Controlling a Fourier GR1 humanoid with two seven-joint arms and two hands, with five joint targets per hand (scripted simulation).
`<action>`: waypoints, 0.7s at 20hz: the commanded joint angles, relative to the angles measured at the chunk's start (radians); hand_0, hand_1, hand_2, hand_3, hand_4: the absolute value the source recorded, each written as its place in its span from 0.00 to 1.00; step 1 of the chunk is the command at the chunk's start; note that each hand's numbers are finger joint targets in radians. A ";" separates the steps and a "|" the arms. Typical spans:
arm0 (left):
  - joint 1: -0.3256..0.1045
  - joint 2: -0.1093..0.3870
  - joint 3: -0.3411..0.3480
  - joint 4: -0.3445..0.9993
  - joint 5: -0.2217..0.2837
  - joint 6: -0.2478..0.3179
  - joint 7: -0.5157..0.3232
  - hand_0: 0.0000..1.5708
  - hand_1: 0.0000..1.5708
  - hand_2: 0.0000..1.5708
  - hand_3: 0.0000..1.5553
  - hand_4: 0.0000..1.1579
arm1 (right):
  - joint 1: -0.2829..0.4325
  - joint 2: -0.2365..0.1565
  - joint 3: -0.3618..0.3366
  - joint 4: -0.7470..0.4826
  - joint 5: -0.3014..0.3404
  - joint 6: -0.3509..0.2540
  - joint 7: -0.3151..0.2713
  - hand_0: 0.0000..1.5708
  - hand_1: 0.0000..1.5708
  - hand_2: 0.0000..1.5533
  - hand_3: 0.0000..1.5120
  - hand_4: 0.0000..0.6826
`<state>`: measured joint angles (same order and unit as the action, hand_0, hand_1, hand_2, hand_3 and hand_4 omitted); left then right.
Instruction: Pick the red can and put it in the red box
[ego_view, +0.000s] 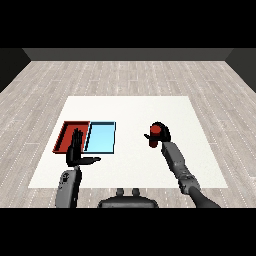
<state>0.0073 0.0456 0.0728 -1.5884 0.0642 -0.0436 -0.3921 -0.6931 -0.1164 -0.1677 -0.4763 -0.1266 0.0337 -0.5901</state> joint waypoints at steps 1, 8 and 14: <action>0.007 -0.008 -0.018 -0.040 0.008 -0.004 0.034 0.00 0.00 0.00 0.00 0.00 | 0.016 0.020 0.018 -0.097 0.005 -0.037 0.022 0.93 0.93 0.93 0.93 0.96; -0.052 -0.036 -0.087 0.032 -0.058 0.013 0.053 0.00 0.00 0.00 0.00 0.00 | 0.113 0.053 0.064 -0.336 -0.004 -0.038 0.077 0.92 0.92 0.93 0.93 0.95; -0.055 -0.045 -0.260 0.019 -0.061 0.098 0.103 0.00 0.00 0.00 0.00 0.00 | 0.078 0.035 0.064 -0.458 -0.021 -0.068 0.206 0.91 0.91 0.93 0.94 0.95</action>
<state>-0.0637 0.0088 -0.0780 -1.5588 0.0106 -0.0038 -0.2996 -0.6086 -0.0888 -0.1162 -0.8375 -0.1435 -0.0054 -0.4573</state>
